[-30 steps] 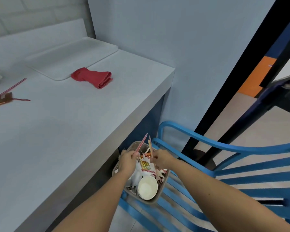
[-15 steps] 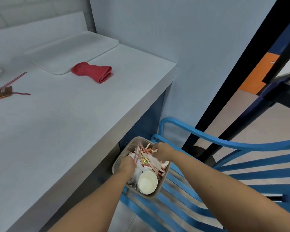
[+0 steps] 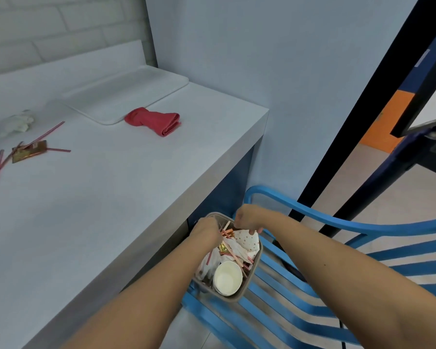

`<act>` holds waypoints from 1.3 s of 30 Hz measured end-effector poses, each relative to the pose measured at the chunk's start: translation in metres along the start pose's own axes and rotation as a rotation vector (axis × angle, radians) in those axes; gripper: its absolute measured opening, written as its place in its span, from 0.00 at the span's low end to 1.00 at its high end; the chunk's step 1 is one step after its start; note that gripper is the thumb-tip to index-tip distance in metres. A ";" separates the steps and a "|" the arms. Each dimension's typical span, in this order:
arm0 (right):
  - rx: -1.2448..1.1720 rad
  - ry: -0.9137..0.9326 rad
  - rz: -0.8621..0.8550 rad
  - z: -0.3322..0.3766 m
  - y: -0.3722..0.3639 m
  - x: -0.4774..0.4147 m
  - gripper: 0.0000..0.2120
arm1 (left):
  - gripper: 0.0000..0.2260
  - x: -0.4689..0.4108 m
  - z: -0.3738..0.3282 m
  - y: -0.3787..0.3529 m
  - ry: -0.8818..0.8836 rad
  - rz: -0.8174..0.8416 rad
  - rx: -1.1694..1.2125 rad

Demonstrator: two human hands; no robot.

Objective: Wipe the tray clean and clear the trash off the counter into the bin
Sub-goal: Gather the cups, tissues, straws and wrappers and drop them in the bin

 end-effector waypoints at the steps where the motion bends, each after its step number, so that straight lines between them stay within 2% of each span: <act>1: 0.017 -0.008 0.000 0.004 0.005 0.001 0.14 | 0.12 0.002 -0.006 0.009 -0.022 -0.017 -0.006; 4: 0.038 -0.008 0.004 0.021 0.024 0.008 0.15 | 0.10 0.011 -0.017 0.038 -0.110 -0.104 -0.064; 8: 0.040 0.028 -0.008 0.057 0.056 0.021 0.16 | 0.09 0.026 -0.021 0.086 -0.174 -0.319 -0.071; 12: 0.067 0.076 -0.068 0.106 0.088 0.037 0.14 | 0.12 0.036 -0.003 0.142 -0.111 -0.469 -0.010; 17: 0.083 0.224 -0.172 0.179 0.103 0.042 0.15 | 0.09 0.033 0.072 0.195 0.005 -0.564 0.039; 23: 0.121 0.347 -0.141 0.246 0.084 0.031 0.15 | 0.10 0.022 0.179 0.223 0.181 -0.573 0.048; 29: 0.175 0.432 -0.174 0.323 0.056 0.005 0.11 | 0.12 0.015 0.294 0.247 0.353 -0.577 0.024; 34: 0.268 0.505 -0.254 0.379 0.035 -0.022 0.15 | 0.13 0.007 0.353 0.266 0.407 -0.585 -0.005; 39: 0.274 0.565 -0.312 0.419 0.019 -0.050 0.25 | 0.11 -0.005 0.374 0.273 0.398 -0.526 0.079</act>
Point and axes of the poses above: each hand's wrist, its own x-axis away from the middle knuckle, its own y-axis out of the back of the hand, z = x × y, the point moved 4 cm from there along -x, towards the middle knuckle, and after that the axes turned 8 degrees about -x, right-handed, at the moved point
